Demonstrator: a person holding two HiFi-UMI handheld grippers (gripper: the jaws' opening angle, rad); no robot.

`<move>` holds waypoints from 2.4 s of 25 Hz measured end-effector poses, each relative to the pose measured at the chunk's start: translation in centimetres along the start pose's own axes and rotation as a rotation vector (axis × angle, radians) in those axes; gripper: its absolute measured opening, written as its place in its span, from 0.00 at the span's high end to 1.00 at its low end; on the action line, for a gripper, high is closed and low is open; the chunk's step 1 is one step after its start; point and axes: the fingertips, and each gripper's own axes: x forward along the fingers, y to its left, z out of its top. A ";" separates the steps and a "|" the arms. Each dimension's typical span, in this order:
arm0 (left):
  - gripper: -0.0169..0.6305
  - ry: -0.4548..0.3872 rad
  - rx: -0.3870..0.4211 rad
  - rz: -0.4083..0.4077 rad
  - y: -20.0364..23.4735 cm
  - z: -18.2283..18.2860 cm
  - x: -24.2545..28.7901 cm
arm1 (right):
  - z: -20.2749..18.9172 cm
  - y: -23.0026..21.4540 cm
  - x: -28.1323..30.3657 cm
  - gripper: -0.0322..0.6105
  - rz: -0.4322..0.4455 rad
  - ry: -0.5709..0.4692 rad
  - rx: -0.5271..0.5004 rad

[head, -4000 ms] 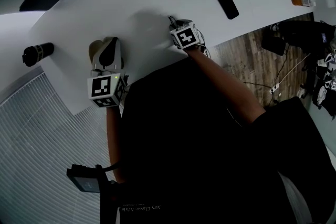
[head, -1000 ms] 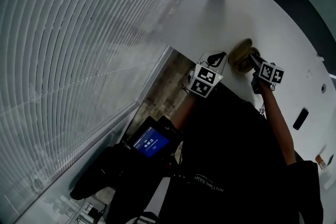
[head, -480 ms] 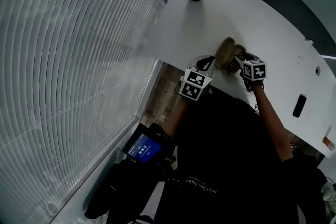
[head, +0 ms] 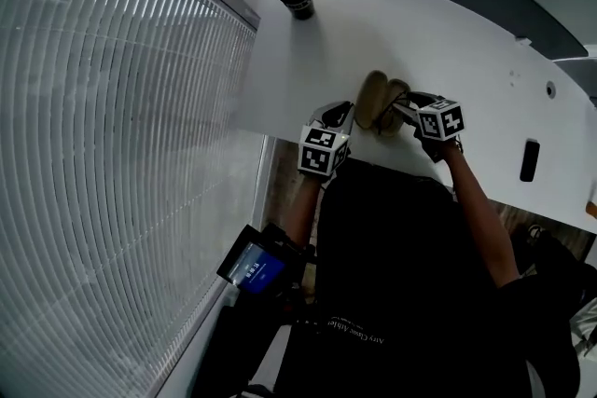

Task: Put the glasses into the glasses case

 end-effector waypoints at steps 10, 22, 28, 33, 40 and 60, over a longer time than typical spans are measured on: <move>0.89 0.011 -0.161 0.022 4.4 -0.8 2.7 | 3.8 -1.3 -3.5 0.60 -0.166 -0.149 -0.213; 0.96 0.150 -0.229 -0.130 2.7 -5.0 5.4 | -4.5 -5.0 -2.1 0.60 -0.163 0.044 -0.082; 0.96 0.199 -0.126 -0.193 0.6 -3.3 6.1 | -5.3 -4.2 -1.1 0.61 -0.149 0.078 -0.122; 0.96 0.269 0.001 -0.235 -2.3 -1.7 6.6 | -5.7 -3.8 -1.4 0.61 -0.135 0.088 -0.126; 0.96 0.357 0.121 -0.369 -8.1 -1.3 8.2 | -7.0 -1.9 -1.2 0.61 -0.053 0.116 -0.177; 0.96 0.451 0.093 -0.337 -12.1 -4.7 12.4 | -11.2 -6.3 -5.9 0.61 -0.065 0.088 -0.065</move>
